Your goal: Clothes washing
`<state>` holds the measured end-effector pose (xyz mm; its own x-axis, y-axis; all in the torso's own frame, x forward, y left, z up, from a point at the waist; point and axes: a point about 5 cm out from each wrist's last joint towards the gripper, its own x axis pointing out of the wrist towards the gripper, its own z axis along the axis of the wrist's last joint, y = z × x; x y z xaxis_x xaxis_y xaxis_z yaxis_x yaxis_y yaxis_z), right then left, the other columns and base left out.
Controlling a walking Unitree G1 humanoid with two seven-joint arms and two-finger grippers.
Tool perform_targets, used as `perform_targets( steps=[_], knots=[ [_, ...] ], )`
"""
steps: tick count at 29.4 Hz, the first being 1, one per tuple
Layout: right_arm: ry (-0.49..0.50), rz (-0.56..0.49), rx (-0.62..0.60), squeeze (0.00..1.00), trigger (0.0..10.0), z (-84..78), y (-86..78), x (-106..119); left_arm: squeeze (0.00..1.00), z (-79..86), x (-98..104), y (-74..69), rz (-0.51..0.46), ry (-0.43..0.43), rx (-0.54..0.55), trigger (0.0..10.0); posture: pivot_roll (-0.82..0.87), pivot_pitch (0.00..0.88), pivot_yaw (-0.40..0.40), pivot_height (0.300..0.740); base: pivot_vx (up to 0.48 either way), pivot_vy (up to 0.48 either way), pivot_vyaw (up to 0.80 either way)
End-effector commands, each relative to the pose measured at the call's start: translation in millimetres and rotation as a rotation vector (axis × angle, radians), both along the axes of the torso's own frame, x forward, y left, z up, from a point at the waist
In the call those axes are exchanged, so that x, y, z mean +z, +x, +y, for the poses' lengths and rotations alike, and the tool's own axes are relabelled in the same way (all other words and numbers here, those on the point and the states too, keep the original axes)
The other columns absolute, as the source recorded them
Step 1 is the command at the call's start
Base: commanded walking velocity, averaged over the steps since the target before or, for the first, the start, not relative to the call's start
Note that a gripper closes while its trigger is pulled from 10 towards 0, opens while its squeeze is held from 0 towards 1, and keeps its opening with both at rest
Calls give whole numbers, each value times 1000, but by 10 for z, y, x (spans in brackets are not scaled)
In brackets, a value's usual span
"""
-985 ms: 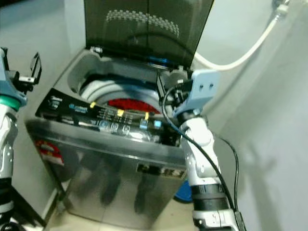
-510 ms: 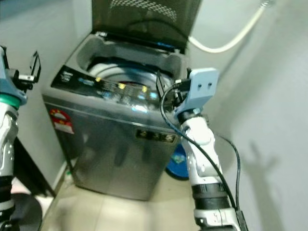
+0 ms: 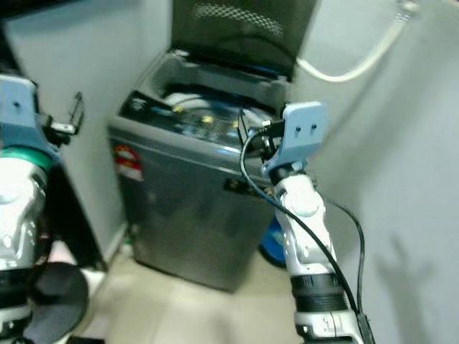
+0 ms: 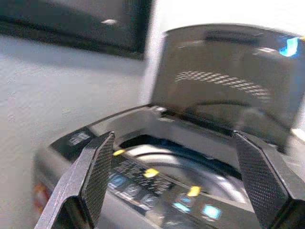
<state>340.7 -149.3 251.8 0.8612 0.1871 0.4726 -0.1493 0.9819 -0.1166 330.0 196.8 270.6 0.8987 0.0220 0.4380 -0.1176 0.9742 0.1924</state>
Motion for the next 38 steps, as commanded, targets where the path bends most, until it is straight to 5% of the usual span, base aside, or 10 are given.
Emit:
perform_targets(
  steps=[1,11,14,15,17,18,20,21,24,38],
  knots=[
    [-28,61,-14,0,10000,-47,3,-199,0,-64,-132,-3,52,6,-28,10000,80,21,-65,740,0,0,794],
    [-15,452,-105,0,10000,-362,-145,-1371,0,-140,-1103,-142,362,27,-64,10000,82,29,-64,740,0,0,787],
    [-15,452,-105,0,10000,-362,-145,-1371,0,-140,-1103,-142,362,27,-64,10000,82,29,-64,740,0,0,781],
    [-35,557,-115,0,10000,-391,-262,-1681,0,-142,-1371,-203,445,43,-53,10000,75,31,-60,740,0,0,775],
    [-35,557,-115,0,10000,-391,-262,-1681,0,-142,-1371,-203,445,43,-53,10000,75,31,-60,740,0,0,775],
    [-57,662,-130,0,10000,-427,-399,-1972,0,-131,-1616,-274,525,53,-41,10000,74,32,-59,740,0,0,775],
    [-57,662,-130,0,10000,-427,-399,-1972,0,-131,-1616,-274,525,53,-41,10000,74,32,-59,740,0,0,775],
    [-88,764,-146,0,10000,-460,-557,-2238,0,-100,-1857,-355,606,65,-19,10000,74,33,-60,740,0,0,775],
    [-108,856,-158,0,10000,-486,-735,-2479,0,-47,-2098,-472,692,71,8,10000,75,34,-59,740,0,0,775],
    [-119,870,-149,0,10000,-462,-756,-2568,0,-18,-2218,-513,707,79,25,10000,75,23,-63,740,0,0,775]
  ],
)
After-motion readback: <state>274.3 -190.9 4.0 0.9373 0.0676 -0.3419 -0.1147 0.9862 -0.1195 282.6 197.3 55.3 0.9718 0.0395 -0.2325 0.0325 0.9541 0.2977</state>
